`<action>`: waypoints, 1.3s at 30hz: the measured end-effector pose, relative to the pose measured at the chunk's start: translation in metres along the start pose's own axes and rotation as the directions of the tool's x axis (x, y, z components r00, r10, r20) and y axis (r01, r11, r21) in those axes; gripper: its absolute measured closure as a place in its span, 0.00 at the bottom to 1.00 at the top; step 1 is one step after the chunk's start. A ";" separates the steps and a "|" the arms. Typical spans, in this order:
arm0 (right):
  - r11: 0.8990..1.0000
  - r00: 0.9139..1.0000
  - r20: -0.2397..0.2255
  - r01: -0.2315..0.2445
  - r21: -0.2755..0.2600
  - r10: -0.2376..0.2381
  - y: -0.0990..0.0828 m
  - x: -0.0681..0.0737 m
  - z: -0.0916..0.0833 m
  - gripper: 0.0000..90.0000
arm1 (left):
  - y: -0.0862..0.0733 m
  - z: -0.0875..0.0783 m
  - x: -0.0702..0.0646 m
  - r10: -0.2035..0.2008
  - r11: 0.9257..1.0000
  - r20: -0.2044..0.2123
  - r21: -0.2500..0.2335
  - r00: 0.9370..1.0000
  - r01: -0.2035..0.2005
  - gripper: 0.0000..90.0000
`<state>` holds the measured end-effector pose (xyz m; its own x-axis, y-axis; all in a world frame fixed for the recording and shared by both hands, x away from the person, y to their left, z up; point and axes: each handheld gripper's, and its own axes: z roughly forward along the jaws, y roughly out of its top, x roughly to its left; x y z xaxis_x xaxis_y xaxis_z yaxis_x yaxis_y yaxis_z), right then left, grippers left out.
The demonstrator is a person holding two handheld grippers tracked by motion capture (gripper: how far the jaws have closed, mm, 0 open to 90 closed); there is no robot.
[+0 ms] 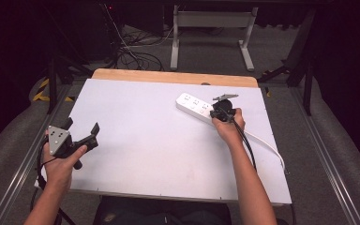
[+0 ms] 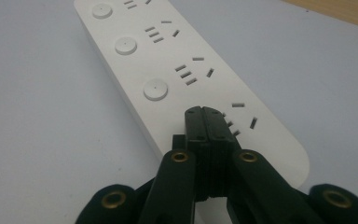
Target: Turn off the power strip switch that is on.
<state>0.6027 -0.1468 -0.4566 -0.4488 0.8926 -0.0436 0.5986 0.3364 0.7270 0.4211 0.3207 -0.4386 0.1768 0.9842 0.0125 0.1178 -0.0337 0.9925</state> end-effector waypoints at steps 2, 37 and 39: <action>1.000 1.000 0.001 0.002 0.000 -0.002 0.000 0.000 0.000 1.00 | 0.000 0.000 -0.001 0.000 1.000 0.001 -0.002 1.000 0.000 0.09; 1.000 1.000 -0.013 -0.016 0.007 0.016 0.001 -0.002 0.000 1.00 | 0.000 0.000 0.000 -0.003 1.000 0.004 -0.003 1.000 0.003 0.09; 1.000 1.000 -0.011 -0.015 0.007 0.015 0.001 -0.002 0.000 1.00 | 0.000 0.000 -0.001 -0.002 1.000 0.004 -0.002 1.000 0.002 0.09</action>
<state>0.6045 -0.1483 -0.4555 -0.4469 0.8942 -0.0250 0.6101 0.3251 0.7225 0.4213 0.3198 -0.4384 0.1808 0.9835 0.0104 0.1160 -0.0318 0.9927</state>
